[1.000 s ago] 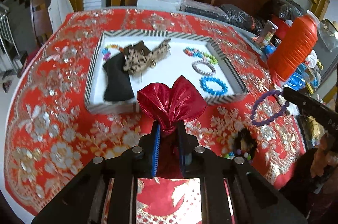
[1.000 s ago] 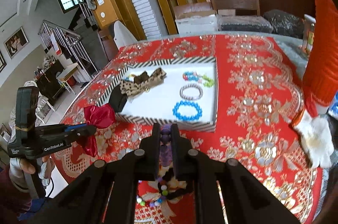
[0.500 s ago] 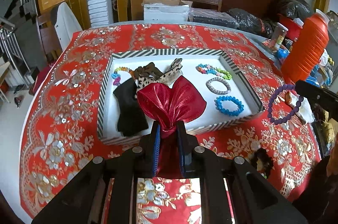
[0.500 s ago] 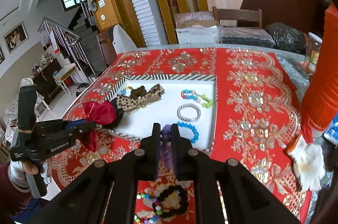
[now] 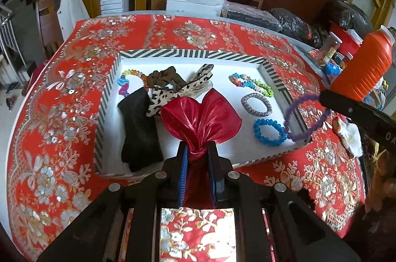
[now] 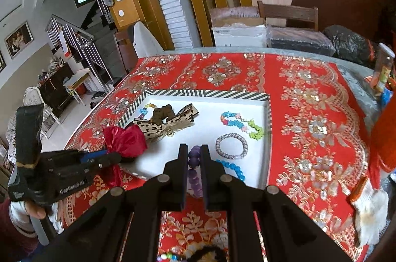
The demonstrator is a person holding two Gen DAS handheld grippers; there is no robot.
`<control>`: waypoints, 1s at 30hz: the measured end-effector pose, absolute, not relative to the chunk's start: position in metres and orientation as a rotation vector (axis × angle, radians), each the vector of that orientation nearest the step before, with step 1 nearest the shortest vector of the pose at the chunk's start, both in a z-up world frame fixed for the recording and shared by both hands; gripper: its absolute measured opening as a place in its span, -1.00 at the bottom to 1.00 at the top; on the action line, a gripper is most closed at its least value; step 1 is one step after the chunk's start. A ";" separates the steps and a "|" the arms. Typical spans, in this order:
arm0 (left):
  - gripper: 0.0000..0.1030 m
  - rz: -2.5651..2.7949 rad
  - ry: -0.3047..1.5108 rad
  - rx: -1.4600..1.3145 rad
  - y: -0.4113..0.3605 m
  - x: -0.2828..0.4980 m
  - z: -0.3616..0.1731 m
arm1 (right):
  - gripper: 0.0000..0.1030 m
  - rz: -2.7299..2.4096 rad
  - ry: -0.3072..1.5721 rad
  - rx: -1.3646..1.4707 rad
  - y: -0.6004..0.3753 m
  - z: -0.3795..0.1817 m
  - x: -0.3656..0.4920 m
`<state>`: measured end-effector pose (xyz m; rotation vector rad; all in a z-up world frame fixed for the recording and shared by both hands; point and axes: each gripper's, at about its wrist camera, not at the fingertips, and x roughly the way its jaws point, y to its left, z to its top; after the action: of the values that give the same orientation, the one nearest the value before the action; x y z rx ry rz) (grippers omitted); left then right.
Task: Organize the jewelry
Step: 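Carry the pouch and purple bracelet into the tray and open both tools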
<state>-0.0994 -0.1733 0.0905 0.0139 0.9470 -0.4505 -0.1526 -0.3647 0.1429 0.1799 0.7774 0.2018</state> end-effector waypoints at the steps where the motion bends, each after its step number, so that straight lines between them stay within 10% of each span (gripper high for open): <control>1: -0.78 -0.451 0.951 0.013 -0.175 -0.096 0.089 | -0.81 0.202 0.782 0.177 -0.364 0.142 -0.147; 30: -0.78 -0.387 1.033 0.036 -0.189 -0.048 0.042 | -0.81 0.172 1.002 0.191 -0.358 0.058 0.011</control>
<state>-0.0478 -0.1892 0.0423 0.0357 1.0334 -0.3871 0.0106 -0.3584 0.0580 0.1907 1.0019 0.1724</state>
